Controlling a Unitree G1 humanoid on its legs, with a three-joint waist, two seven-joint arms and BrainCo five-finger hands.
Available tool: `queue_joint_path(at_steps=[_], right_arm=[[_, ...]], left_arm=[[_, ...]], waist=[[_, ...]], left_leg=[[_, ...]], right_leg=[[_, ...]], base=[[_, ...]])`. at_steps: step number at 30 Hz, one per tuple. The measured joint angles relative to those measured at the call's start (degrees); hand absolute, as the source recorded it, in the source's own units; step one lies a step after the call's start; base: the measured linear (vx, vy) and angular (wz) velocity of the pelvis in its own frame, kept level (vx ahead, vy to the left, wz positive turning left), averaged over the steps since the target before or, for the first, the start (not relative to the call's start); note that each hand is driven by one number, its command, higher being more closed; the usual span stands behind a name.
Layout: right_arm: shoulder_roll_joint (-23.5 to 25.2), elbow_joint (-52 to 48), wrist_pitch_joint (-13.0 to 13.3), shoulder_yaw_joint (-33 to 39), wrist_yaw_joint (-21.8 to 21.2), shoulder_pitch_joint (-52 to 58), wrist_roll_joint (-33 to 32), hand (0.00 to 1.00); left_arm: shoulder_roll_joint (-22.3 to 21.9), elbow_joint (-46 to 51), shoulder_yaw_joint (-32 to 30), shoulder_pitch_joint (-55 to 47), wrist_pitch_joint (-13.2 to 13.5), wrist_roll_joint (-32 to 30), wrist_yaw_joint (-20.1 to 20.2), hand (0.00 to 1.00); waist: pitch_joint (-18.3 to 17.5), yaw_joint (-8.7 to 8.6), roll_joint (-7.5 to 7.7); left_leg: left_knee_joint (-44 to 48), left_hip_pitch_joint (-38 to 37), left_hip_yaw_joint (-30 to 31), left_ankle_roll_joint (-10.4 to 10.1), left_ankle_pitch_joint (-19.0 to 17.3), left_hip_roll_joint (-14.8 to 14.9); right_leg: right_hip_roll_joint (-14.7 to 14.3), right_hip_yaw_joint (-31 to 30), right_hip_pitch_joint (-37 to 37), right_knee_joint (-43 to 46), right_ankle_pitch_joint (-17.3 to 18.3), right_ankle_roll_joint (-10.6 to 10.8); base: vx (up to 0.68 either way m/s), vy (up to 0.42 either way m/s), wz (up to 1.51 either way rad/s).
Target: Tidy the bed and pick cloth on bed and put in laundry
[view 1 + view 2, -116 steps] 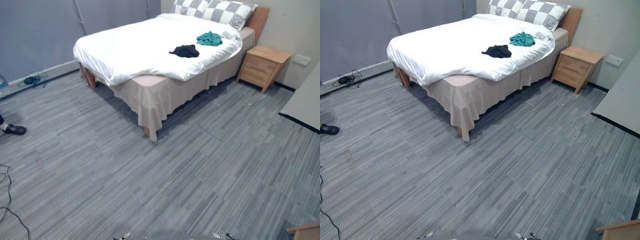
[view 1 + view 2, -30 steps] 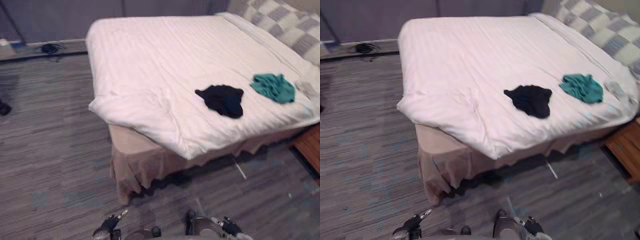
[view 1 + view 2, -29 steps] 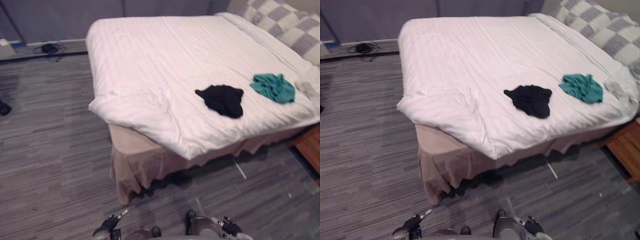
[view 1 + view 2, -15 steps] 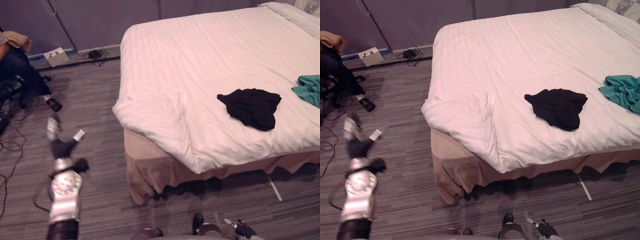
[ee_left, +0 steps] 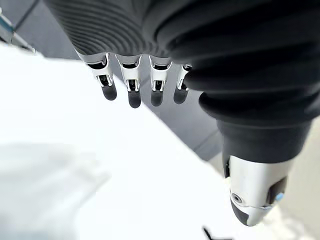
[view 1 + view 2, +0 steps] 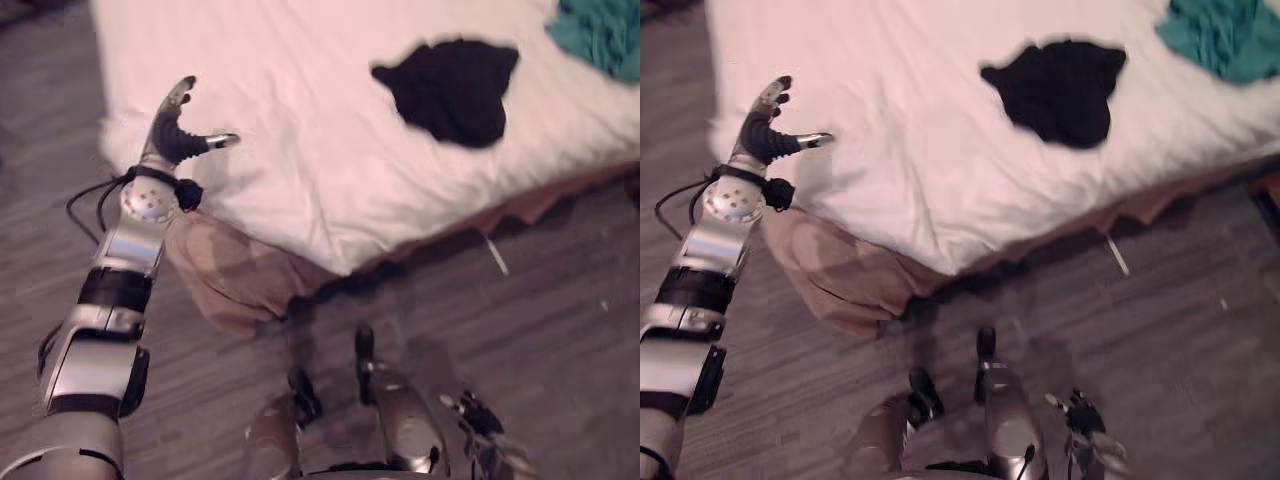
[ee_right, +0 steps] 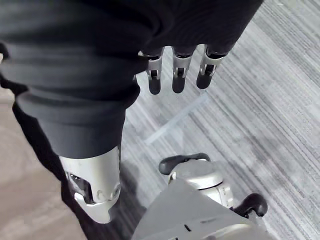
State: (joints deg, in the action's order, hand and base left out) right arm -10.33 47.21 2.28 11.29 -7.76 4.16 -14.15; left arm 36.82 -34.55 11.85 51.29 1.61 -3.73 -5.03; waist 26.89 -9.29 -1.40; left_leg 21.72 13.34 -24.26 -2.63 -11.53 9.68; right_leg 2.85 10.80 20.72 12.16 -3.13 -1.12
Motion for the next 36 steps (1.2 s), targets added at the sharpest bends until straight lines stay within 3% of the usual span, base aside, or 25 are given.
queue_joint_path(at_steps=[1,2,7,9,13,17,21,22,25,28,30,31,35,36], right_arm=[[-0.1,-0.6,0.1,-1.0,0.1,0.0,-0.5,0.0],[0.0,-2.1,0.2,-3.3,0.1,-0.1,-1.3,0.0],[0.0,-9.3,1.3,-7.9,1.4,0.5,-5.5,0.0],[-0.2,-11.3,1.6,-8.1,1.6,0.5,-5.6,0.0],[-0.2,-14.6,4.0,-9.9,2.0,0.2,-6.1,0.0],[-0.3,-16.5,6.3,-9.2,5.8,1.7,-5.5,0.0],[-1.4,-21.3,8.4,-2.5,9.4,4.4,-1.3,0.0],[-1.7,-23.0,8.8,0.4,10.1,4.6,0.6,0.0],[-5.1,-29.3,9.3,7.5,10.5,4.0,6.0,0.0],[-9.2,-32.7,9.4,7.9,9.7,1.5,10.4,0.0],[-11.7,-33.5,9.2,5.8,8.8,-1.3,12.1,0.0],[-13.4,-33.7,8.5,3.8,8.3,-3.6,13.0,1.0],[-19.9,-34.6,5.3,-7.8,3.2,-19.8,14.1,1.0],[-21.3,-34.2,4.5,-10.7,1.1,-25.3,13.2,1.0]], left_arm=[[-0.8,-0.7,0.2,1.0,-0.4,-1.0,-0.2,0.0],[-1.9,-3.1,1.4,3.9,-1.5,-3.2,-0.7,1.0],[-4.0,-5.9,1.9,10.8,-7.0,-14.6,-2.4,1.0],[-4.2,-5.9,2.3,10.7,-8.0,-16.9,-2.4,1.0],[-4.7,-6.0,2.1,8.6,-9.5,-18.4,-2.6,1.0],[-4.6,-5.6,-1.5,0.4,-9.2,-15.5,-3.2,1.0],[-4.8,-5.6,-9.8,-15.6,-7.1,-9.1,-5.1,1.0],[-5.3,-5.5,-11.9,-20.0,-6.5,-7.0,-5.6,0.0],[-11.1,-5.3,-18.9,-35.6,-4.5,-0.8,-7.8,0.0],[-16.9,-5.6,-21.8,-46.0,-3.9,3.6,-8.7,0.0],[-18.9,-5.8,-22.5,-50.7,-3.4,5.6,-8.8,0.0],[-20.3,-6.8,-24.0,-53.0,-3.3,6.5,-8.9,0.0],[-24.1,-13.0,-26.1,-59.6,-1.1,12.0,-7.2,0.0],[-25.2,-14.5,-26.1,-60.6,-0.8,16.0,-4.3,0.0]], waist=[[0.4,-0.18,0.05],[1.0,-0.87,0.34],[2.9,-0.96,1.09],[3.0,-0.79,1.37],[3.0,0.54,1.4],[2.7,0.64,1.38],[-3.2,0.62,1.19],[-4.2,0.7,1.11],[-9.2,1.85,0.83],[-13.2,4.15,0.63],[-14.1,4.76,0.57],[-14.5,5.39,0.56],[-14.9,8.68,0.68],[-14.9,9.71,0.7]], left_leg=[[0.6,1.0,-0.5,0.0,-0.2,0.2],[2.3,3.5,-1.7,0.3,-0.7,1.0],[11.1,8.1,-6.9,0.7,-3.8,7.7],[12.0,7.7,-7.5,0.6,-4.2,8.3],[11.8,4.9,-8.9,1.0,-4.8,8.3],[6.9,-2.0,-9.9,-0.4,-3.7,7.2],[0.0,-6.8,-8.4,-1.5,-0.4,4.8],[-1.9,-8.6,-7.1,-1.8,0.3,4.1],[-6.9,-13.7,-3.5,-2.8,2.1,2.4],[-10.0,-16.5,-1.7,-3.2,3.0,1.4],[-11.3,-17.5,-0.4,-3.2,3.5,1.1],[-11.9,-17.9,0.0,-3.1,3.6,0.6],[-13.7,-17.6,1.7,-2.4,4.9,-0.7],[-13.6,-16.9,2.5,-2.1,5.2,-1.0]], right_leg=[[0.0,-0.2,1.3,0.7,0.1,-0.1],[0.0,-0.6,4.5,2.8,0.4,-0.5],[-1.0,0.1,9.6,8.5,2.0,-1.7],[-1.0,0.0,9.5,9.5,2.5,-1.2],[-0.7,-0.6,7.5,9.4,2.7,-1.2],[-0.6,0.4,0.4,5.3,2.4,-0.9],[-0.5,2.3,-5.0,1.2,2.2,-1.2],[-0.6,3.2,-7.4,-0.1,2.2,-1.2],[-0.9,6.1,-14.3,-4.8,2.3,-1.1],[-1.2,7.9,-18.7,-8.6,1.8,-0.4],[-1.2,8.7,-20.6,-10.4,1.2,0.0],[-1.2,8.9,-21.4,-11.4,0.7,0.0],[-0.9,10.0,-22.8,-15.2,-1.6,0.3],[-0.8,10.7,-23.1,-16.2,-2.4,0.3]], base=[[-0.11,-0.06,-0.32],[-0.08,-0.064,-0.17],[-0.05,-0.06,-0.04],[0.0,0.0,0.0],[-0.01,0.043,-0.07],[0.06,0.032,0.06],[0.15,-0.02,0.26],[0.18,-0.037,0.44],[0.18,0.003,0.5],[0.1,0.055,0.35],[0.05,0.065,0.3],[0.01,0.072,0.22],[-0.05,0.079,0.2],[-0.05,0.044,0.26]])
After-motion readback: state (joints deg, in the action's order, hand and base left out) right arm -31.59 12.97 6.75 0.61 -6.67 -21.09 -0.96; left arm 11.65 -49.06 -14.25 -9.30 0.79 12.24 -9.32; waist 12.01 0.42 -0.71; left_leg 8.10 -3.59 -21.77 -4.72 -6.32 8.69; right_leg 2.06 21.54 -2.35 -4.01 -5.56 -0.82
